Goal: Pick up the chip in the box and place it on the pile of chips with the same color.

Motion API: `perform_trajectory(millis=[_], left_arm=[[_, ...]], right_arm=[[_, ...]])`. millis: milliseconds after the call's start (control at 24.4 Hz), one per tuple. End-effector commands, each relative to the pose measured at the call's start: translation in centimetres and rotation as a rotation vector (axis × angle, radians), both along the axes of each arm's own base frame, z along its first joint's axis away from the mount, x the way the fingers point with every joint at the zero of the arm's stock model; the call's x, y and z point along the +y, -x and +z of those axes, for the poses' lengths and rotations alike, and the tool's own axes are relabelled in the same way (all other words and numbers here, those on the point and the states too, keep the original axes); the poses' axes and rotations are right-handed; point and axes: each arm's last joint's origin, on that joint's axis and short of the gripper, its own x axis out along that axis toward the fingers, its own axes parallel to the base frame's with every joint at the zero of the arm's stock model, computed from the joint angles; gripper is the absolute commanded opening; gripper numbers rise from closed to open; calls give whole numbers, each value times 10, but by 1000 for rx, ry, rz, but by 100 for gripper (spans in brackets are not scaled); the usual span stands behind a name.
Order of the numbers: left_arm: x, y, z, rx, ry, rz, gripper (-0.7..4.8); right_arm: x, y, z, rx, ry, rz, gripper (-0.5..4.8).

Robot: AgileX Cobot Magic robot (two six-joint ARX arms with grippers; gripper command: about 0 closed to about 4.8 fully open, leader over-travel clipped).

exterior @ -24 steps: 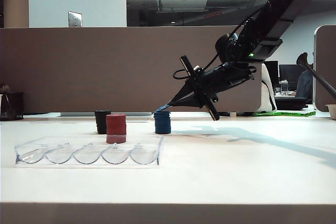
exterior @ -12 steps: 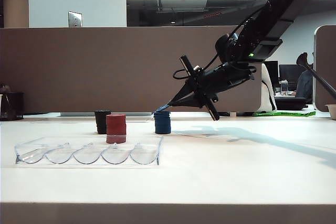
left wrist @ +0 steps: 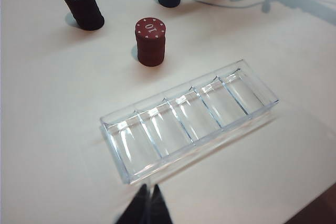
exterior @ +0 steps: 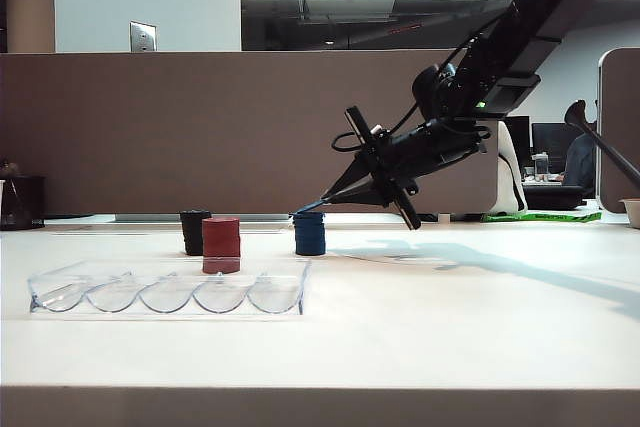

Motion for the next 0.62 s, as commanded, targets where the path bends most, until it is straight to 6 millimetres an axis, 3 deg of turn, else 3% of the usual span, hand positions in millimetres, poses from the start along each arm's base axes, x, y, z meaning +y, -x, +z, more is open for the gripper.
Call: perform_trajectory(millis=[41,369,534,616], left_arm=[[0,0,2,-7,3,-6,-6],[0,0,2,-7,3,-6,-6],[0,0,2,-12,3,-6,-6],[0,0,3,-14,3,-6,-6]], right_arm=[[-2,-1,4,-17,-1,-2,23],[-3,-1,4,-17,-3,-1,23],[-23,-6,10,-29,-42,16,2],[-36,-6,22,-117,-27,40,-9]])
